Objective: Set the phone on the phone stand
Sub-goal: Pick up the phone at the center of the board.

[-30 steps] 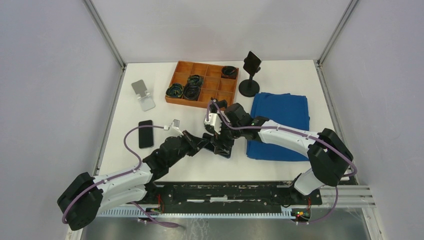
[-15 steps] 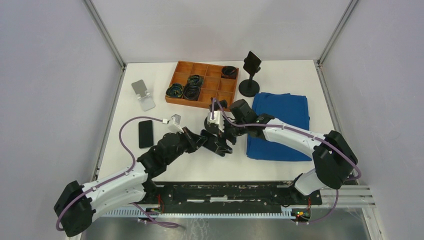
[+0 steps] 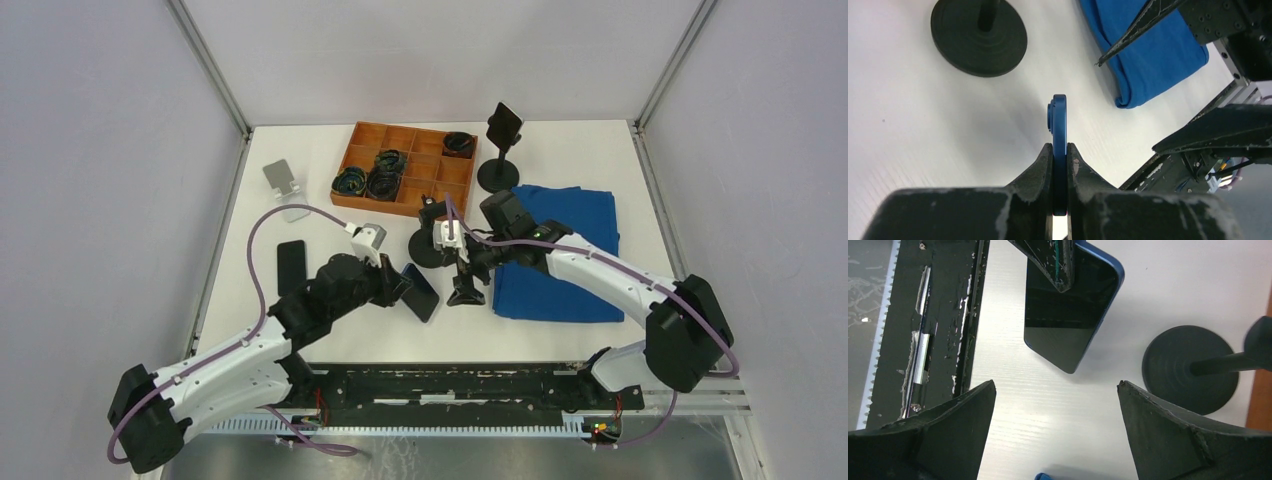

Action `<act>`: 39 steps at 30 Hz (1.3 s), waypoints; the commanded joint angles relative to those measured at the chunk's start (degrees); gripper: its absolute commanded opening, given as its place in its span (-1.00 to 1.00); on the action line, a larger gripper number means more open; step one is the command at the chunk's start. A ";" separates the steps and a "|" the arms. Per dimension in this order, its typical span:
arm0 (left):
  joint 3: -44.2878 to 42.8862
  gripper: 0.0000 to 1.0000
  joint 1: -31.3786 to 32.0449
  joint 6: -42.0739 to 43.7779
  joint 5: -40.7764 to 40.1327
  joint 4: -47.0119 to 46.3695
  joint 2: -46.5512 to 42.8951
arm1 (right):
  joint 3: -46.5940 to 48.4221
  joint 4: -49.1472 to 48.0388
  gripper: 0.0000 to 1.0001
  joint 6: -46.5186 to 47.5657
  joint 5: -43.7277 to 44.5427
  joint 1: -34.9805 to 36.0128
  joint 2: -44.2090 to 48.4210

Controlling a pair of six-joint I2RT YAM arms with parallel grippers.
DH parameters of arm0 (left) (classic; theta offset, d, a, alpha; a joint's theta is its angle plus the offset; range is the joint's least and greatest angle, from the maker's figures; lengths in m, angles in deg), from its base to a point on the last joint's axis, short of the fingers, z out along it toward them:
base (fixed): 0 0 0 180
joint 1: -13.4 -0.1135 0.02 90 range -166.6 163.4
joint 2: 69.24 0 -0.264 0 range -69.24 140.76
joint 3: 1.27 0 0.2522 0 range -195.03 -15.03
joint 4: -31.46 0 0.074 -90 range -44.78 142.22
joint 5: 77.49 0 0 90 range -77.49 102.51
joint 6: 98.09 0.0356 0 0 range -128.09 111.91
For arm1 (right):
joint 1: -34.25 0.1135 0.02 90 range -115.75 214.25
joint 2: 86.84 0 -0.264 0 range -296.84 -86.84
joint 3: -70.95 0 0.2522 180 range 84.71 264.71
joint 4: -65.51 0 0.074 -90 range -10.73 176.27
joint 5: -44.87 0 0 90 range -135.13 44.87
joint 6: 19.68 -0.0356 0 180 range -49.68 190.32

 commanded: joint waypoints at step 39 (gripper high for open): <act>-21.62 -0.96 6.43 27.87 19.25 -0.21 15.97 | -7.77 -6.14 0.89 -0.30 -19.68 -6.18 5.58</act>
